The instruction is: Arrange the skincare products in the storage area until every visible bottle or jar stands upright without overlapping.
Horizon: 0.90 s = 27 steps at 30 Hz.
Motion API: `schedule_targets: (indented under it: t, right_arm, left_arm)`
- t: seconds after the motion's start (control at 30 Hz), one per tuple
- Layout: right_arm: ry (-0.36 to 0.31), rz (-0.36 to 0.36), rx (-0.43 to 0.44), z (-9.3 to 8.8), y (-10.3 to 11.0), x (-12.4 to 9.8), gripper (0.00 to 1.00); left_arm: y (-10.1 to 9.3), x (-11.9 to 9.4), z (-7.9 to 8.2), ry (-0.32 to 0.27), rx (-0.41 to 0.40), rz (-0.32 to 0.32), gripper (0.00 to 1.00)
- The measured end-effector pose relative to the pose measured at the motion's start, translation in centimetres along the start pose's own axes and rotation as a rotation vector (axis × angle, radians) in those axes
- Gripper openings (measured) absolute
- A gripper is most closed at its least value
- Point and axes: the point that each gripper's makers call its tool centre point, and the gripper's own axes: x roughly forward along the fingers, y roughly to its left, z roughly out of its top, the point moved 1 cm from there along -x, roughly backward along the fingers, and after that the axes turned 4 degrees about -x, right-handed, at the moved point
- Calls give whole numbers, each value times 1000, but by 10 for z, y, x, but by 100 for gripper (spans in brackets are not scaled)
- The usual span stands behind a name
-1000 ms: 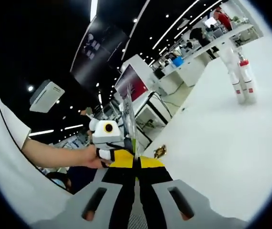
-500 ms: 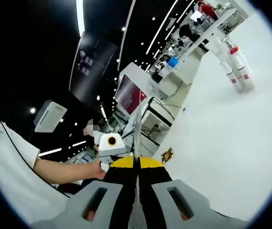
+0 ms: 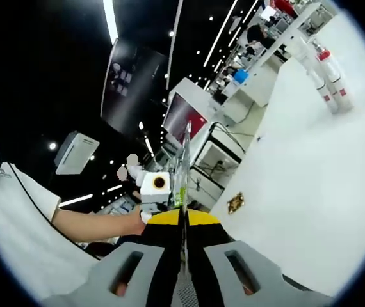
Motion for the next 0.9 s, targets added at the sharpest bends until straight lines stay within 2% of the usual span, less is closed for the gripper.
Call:
schedule_targets:
  t: [0.07, 0.17, 0.27, 0.3, 0.37, 0.4, 0.53, 0.67, 0.77, 0.83, 0.9]
  right_arm:
    - [-22, 35, 19, 4, 3, 0, 2]
    - [-17, 58, 43, 3, 4, 0, 3]
    - [9, 97, 34, -2, 12, 4, 8]
    - [24, 115, 41, -4, 15, 5, 9]
    - [53, 189, 79, -9, 29, 3, 3]
    - [35, 170, 65, -6, 26, 3, 2]
    - [6, 228, 131, -1, 30, 1, 0]
    - [0, 218, 141, 0, 27, 0, 0]
    - [-45, 202, 165, 8, 22, -3, 0]
    - [-74, 174, 177, 12, 15, -4, 0]
    - [-74, 153, 195, 12, 10, -4, 0]
  left_arm:
    - [-8, -1, 3, -14, -28, -53, 2]
    - [-11, 0, 3, -19, -43, -71, 2]
    - [-18, 3, -1, 6, -55, -110, 2]
    - [-26, 5, -7, 42, -71, -154, 2]
    - [-25, 7, -11, 66, -79, -161, 2]
    - [-26, 6, -10, 64, -80, -168, 1]
    - [-33, 5, -6, 40, -98, -215, 2]
    - [-31, 7, -4, 22, -105, -212, 3]
    - [-32, 9, -2, 7, -108, -214, 4]
    - [-29, 10, -4, 14, -96, -194, 5]
    - [-28, 11, -4, 15, -107, -185, 4]
